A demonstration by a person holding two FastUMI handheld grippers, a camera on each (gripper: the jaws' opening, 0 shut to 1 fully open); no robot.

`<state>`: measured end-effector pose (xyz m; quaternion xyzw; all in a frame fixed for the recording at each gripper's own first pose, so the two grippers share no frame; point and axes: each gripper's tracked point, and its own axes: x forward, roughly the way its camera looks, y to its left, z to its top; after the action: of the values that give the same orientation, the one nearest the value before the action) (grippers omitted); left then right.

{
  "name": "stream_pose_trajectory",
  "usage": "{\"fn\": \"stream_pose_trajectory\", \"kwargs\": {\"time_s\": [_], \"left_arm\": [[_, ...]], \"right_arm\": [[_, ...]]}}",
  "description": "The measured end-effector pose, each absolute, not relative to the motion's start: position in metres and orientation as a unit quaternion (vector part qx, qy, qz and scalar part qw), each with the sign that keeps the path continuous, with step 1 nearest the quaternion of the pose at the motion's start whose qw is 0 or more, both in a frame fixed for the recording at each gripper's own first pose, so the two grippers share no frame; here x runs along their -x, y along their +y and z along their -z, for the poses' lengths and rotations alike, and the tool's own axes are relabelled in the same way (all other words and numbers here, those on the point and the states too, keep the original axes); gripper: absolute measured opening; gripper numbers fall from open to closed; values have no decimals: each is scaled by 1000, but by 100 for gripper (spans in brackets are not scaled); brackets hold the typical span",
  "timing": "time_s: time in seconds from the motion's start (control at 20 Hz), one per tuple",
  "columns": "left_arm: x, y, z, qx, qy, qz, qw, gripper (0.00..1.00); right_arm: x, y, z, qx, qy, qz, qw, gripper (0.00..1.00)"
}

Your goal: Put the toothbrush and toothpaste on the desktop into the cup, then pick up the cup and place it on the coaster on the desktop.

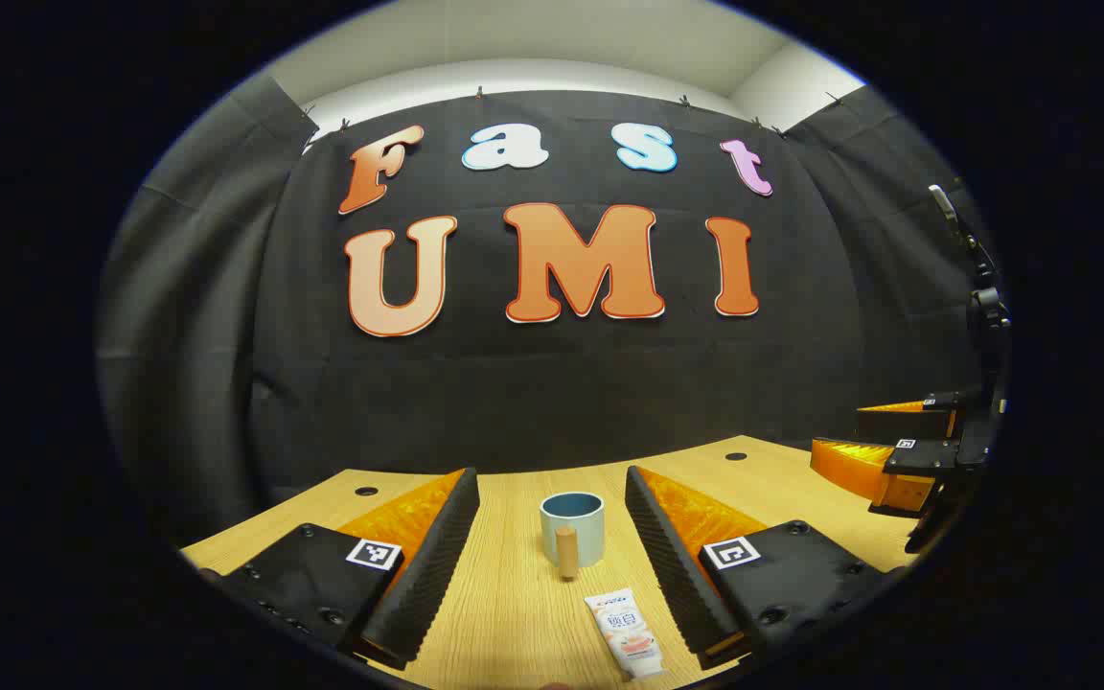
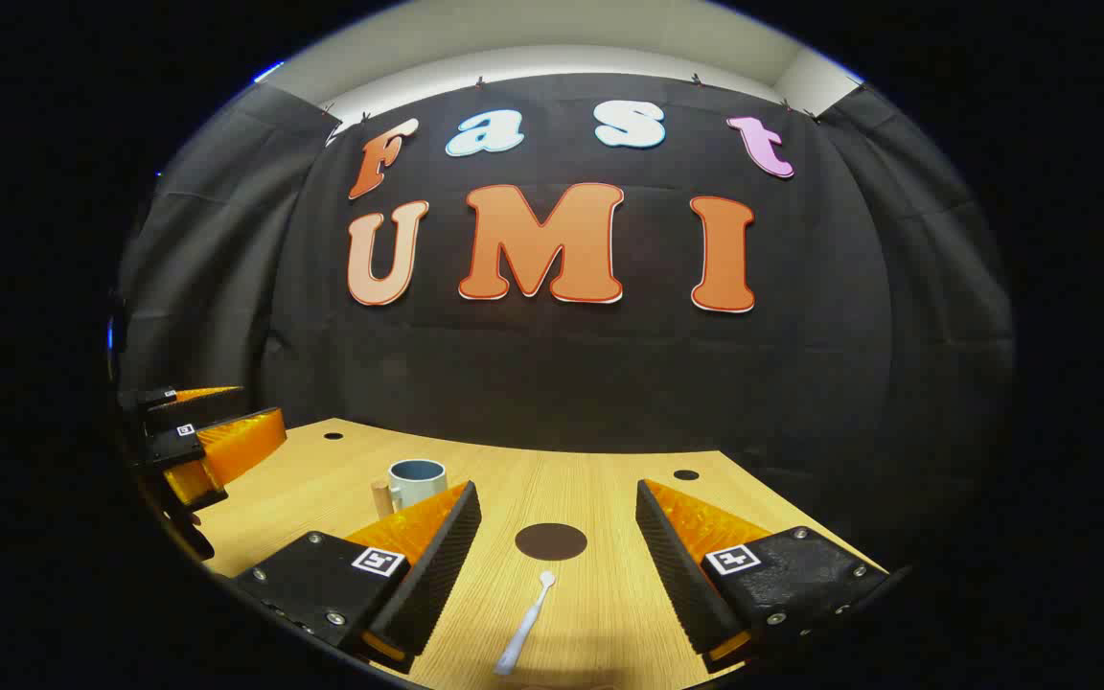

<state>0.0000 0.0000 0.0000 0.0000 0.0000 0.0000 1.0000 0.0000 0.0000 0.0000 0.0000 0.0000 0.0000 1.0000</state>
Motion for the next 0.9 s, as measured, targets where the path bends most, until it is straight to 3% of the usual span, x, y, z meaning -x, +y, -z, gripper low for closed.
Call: {"fn": "stream_pose_trajectory", "kwargs": {"time_s": [0.9], "left_arm": [[-34, -21, 7, 10, 52, 39, 998, 99]], "right_arm": [[-26, 10, 20, -18, 116, -46, 992, 98]]}}
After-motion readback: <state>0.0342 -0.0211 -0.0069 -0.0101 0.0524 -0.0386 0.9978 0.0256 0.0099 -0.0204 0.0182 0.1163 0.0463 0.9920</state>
